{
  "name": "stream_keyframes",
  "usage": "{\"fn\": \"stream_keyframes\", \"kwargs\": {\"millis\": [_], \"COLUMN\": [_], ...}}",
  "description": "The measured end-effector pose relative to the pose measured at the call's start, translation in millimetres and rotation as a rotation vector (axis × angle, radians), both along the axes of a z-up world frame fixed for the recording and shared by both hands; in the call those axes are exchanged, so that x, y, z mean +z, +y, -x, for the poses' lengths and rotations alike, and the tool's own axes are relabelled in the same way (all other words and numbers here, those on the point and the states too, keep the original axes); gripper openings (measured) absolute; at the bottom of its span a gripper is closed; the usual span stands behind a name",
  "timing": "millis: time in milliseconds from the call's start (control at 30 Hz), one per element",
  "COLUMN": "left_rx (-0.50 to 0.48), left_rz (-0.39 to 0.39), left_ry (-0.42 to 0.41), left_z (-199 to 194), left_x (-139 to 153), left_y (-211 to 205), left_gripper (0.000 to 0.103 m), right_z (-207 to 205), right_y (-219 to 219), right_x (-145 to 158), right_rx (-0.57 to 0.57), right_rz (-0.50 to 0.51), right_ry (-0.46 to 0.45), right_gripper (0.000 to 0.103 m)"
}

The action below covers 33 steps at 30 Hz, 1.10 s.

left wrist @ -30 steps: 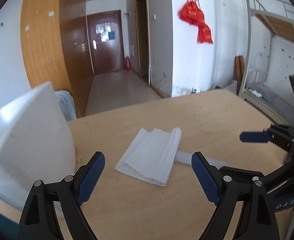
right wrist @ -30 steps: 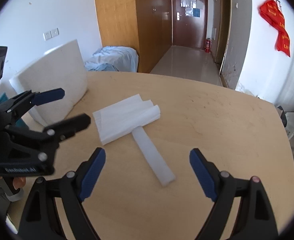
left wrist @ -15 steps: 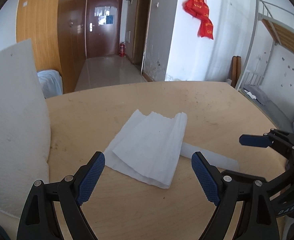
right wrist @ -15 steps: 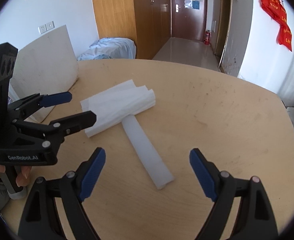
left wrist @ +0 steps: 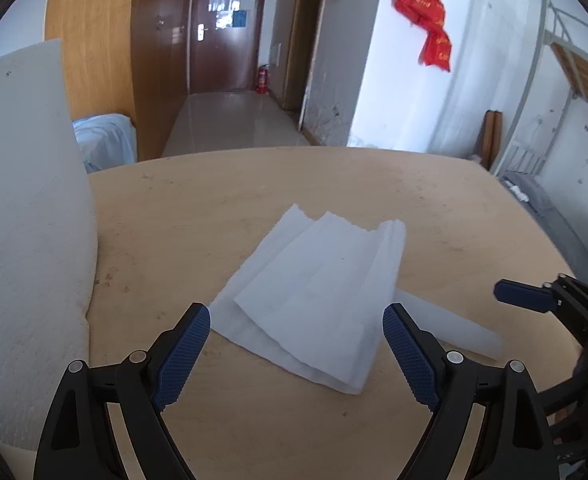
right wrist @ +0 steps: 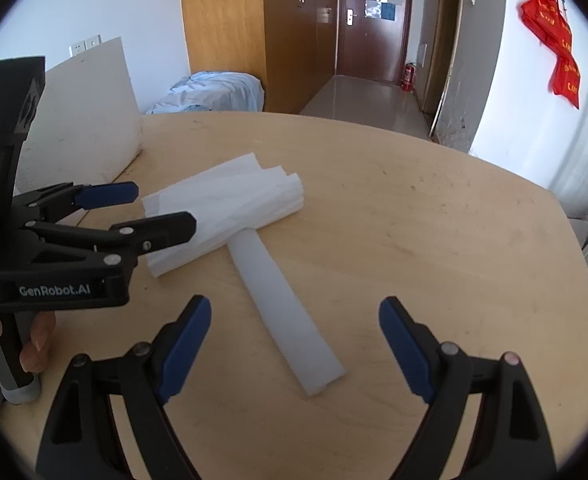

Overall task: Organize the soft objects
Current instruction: 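Move the left tool to the white tissues while the right tool approaches the foam strip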

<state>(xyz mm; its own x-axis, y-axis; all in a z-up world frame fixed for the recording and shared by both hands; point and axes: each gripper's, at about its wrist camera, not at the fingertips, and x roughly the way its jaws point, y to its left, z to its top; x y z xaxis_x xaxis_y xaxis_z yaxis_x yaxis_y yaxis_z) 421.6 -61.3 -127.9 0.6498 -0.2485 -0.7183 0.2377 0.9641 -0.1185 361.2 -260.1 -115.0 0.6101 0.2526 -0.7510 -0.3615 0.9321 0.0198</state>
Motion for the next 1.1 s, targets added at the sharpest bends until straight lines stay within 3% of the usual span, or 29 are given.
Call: {"fn": "stream_keyframes", "kwargs": {"millis": [400, 567, 733, 1100], "left_rx": [0.104, 0.174, 0.185, 0.091], "left_rz": [-0.101, -0.194, -0.257, -0.219], "left_ry": [0.049, -0.001, -0.078, 0.031], "left_z": [-11, -9, -1, -12], "left_x": [-9, -5, 5, -13], "left_y": [-2, 0, -3, -3], "left_gripper": [0.089, 0.089, 0.089, 0.089], "right_z": [-5, -4, -3, -3], "right_y": [-1, 2, 3, 4], "right_x": [-5, -7, -7, -8], "right_rx": [-0.017, -0.013, -0.009, -0.008], "right_rz": [0.004, 0.013, 0.006, 0.001], "right_ry": [0.015, 0.02, 0.019, 0.026], "right_gripper": [0.089, 0.089, 0.089, 0.089]}}
